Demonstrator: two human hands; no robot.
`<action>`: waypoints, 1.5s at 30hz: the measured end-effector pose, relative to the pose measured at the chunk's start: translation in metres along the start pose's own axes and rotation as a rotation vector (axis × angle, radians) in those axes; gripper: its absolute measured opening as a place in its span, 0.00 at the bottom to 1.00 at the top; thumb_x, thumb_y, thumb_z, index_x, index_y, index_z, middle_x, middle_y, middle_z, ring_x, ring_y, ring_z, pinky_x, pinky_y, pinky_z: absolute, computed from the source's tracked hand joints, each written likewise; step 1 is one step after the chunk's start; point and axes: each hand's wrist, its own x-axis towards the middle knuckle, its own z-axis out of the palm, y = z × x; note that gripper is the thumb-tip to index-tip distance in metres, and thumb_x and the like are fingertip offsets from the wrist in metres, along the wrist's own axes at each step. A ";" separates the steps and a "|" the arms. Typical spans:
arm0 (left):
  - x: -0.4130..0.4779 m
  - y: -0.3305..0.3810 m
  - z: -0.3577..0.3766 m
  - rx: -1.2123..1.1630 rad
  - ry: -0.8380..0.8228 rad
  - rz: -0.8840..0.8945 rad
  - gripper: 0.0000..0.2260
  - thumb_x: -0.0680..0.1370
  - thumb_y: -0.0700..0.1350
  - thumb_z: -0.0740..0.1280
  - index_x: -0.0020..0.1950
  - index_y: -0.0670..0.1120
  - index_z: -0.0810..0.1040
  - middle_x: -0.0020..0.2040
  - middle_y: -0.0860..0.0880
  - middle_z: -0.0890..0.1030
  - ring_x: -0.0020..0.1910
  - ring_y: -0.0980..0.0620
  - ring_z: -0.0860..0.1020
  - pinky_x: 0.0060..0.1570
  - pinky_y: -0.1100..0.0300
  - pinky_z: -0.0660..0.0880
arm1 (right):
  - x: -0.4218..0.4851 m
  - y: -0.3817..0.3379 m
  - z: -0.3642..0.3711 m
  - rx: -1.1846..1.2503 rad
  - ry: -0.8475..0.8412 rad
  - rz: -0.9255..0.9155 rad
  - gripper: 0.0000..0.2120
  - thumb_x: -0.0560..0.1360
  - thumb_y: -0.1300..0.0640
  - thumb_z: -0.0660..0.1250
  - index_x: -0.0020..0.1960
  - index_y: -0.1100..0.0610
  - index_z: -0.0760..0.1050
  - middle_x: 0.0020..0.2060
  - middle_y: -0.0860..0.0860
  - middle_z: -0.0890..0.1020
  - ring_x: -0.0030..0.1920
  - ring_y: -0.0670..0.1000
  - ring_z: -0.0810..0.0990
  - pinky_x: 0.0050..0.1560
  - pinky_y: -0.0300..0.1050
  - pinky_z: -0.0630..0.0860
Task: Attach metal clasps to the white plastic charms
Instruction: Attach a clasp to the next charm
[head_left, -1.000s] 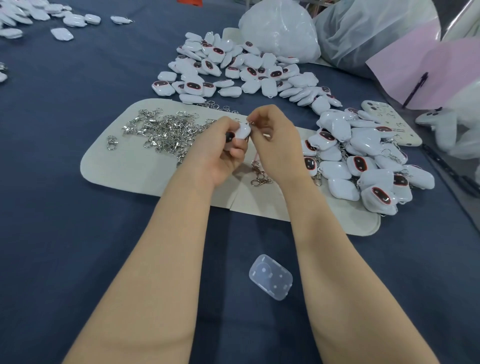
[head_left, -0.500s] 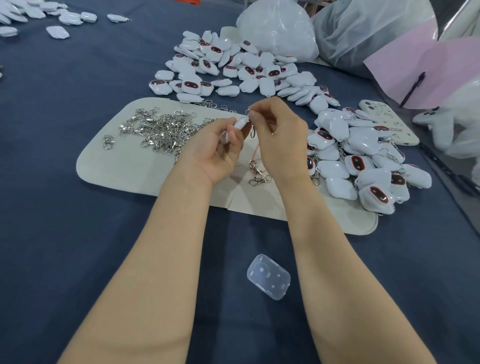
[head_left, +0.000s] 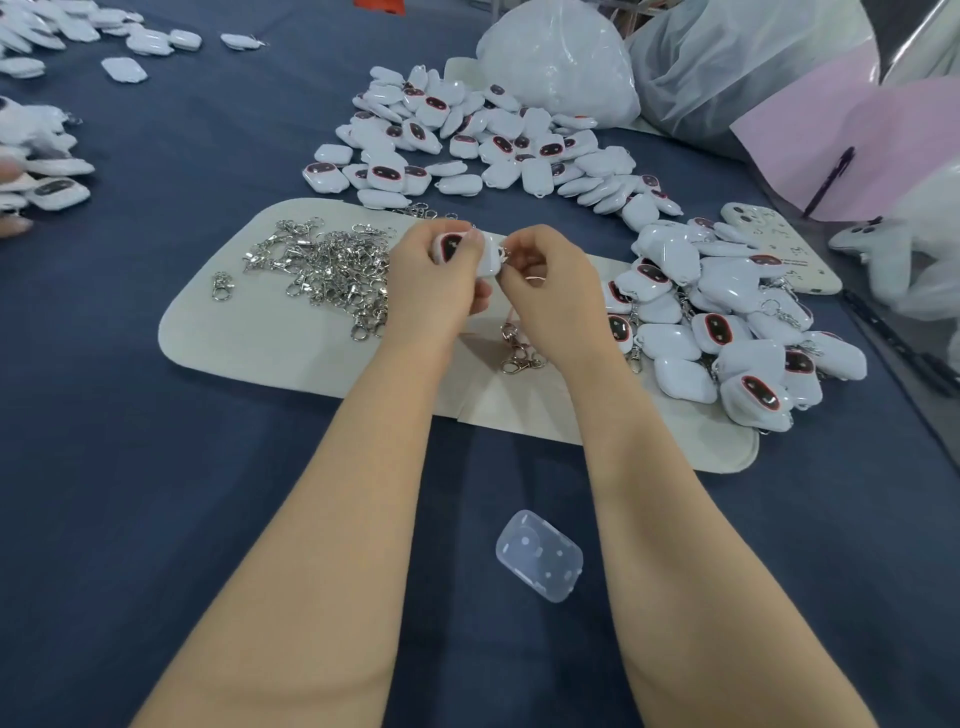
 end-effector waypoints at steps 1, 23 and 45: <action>0.001 0.001 0.000 -0.143 -0.008 -0.139 0.01 0.79 0.40 0.64 0.48 0.44 0.74 0.36 0.46 0.75 0.21 0.59 0.73 0.24 0.67 0.72 | 0.000 -0.001 0.001 0.034 0.017 0.011 0.06 0.75 0.64 0.64 0.49 0.56 0.76 0.41 0.45 0.78 0.45 0.46 0.76 0.46 0.30 0.71; 0.002 0.002 -0.003 0.131 0.077 0.139 0.03 0.77 0.44 0.67 0.46 0.48 0.73 0.37 0.49 0.77 0.27 0.54 0.75 0.30 0.60 0.73 | 0.000 -0.003 0.000 -0.073 0.085 -0.141 0.04 0.76 0.65 0.64 0.46 0.63 0.77 0.40 0.54 0.81 0.44 0.53 0.78 0.48 0.45 0.73; 0.003 0.004 -0.005 -0.783 -0.070 -0.536 0.09 0.78 0.38 0.66 0.37 0.39 0.74 0.35 0.45 0.74 0.22 0.59 0.72 0.24 0.71 0.73 | -0.001 -0.008 0.011 0.267 0.165 0.003 0.03 0.77 0.63 0.64 0.46 0.56 0.74 0.38 0.46 0.78 0.42 0.49 0.78 0.50 0.46 0.76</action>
